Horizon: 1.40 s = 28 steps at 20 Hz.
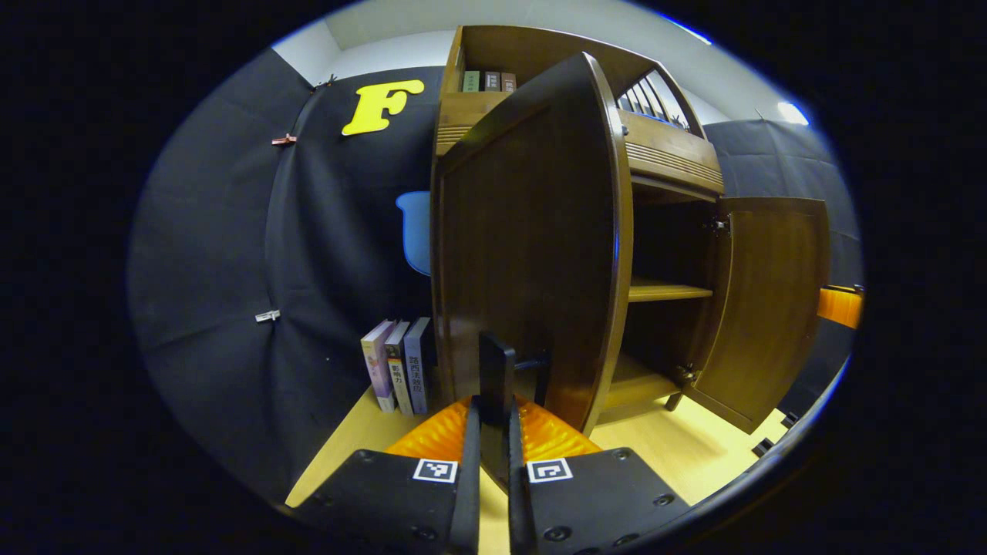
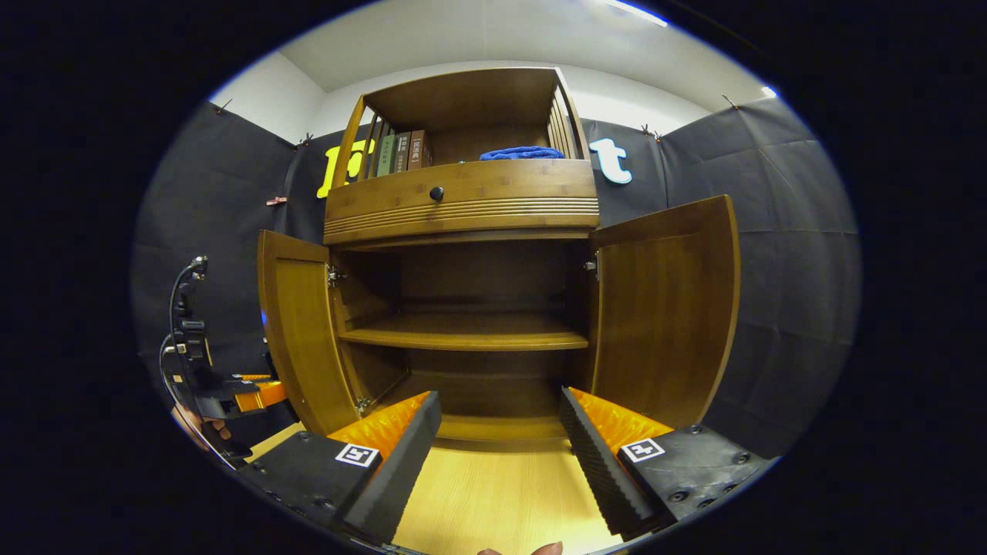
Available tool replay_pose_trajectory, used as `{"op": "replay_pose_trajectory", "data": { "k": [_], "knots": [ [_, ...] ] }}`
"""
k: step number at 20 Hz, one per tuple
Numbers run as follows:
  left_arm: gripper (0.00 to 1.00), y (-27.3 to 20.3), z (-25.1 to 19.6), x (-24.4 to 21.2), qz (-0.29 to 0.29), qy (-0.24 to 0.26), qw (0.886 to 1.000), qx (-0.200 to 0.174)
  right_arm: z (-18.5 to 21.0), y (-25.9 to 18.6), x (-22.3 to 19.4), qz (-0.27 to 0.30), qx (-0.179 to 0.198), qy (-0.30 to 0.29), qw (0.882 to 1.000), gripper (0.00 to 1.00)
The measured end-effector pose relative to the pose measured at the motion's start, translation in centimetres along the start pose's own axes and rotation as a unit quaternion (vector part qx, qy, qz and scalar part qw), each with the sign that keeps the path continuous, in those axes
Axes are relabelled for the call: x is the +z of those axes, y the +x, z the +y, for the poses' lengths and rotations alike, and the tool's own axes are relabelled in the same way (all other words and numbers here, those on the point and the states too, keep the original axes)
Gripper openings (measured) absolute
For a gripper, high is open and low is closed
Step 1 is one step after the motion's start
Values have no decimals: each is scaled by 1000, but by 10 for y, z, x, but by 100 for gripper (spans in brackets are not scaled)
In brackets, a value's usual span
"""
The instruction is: Open the right door of the double-door shoe cabinet with the right hand, and open the left door with the left hand.
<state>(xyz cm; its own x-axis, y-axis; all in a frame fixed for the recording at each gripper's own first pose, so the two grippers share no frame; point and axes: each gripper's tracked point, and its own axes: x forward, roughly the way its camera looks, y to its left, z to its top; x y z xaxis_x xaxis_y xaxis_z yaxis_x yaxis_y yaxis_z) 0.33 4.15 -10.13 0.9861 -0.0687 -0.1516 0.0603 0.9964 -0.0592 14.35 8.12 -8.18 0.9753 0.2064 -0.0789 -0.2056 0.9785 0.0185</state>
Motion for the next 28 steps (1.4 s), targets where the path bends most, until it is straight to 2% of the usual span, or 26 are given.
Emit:
{"op": "replay_pose_trajectory", "data": {
  "k": [7, 10, 13, 14, 20, 26, 28],
  "knots": [
    [12, -8, 50, -1, -2, -10, 1000, 27, 5, 0, -6, 15, 10, -1, 1000, 98],
    [11, -10, 67, 1, -6, -32, 999, 21, 3, 0, -8, 21, 7, -4, 1000, 98],
    [7, -10, 80, 0, -5, -27, 999, 17, 4, 1, -7, 19, 8, 1, 1000, 94],
    [9, -8, 83, 0, -6, -21, 1000, 18, 4, 2, -6, 18, 7, 0, 1000, 98],
    [11, -12, 81, 1, -4, -17, 1000, 26, 2, 0, -4, 18, -1, 6, 1000, 100],
    [13, -46, 79, 10, -28, 11, 998, 47, -1, -1, 0, 10, -5, 4, 1000, 98],
    [24, -61, 74, 10, -35, 6, 998, 52, -4, 0, 1, 11, -2, -4, 1000, 98]
  ]
}}
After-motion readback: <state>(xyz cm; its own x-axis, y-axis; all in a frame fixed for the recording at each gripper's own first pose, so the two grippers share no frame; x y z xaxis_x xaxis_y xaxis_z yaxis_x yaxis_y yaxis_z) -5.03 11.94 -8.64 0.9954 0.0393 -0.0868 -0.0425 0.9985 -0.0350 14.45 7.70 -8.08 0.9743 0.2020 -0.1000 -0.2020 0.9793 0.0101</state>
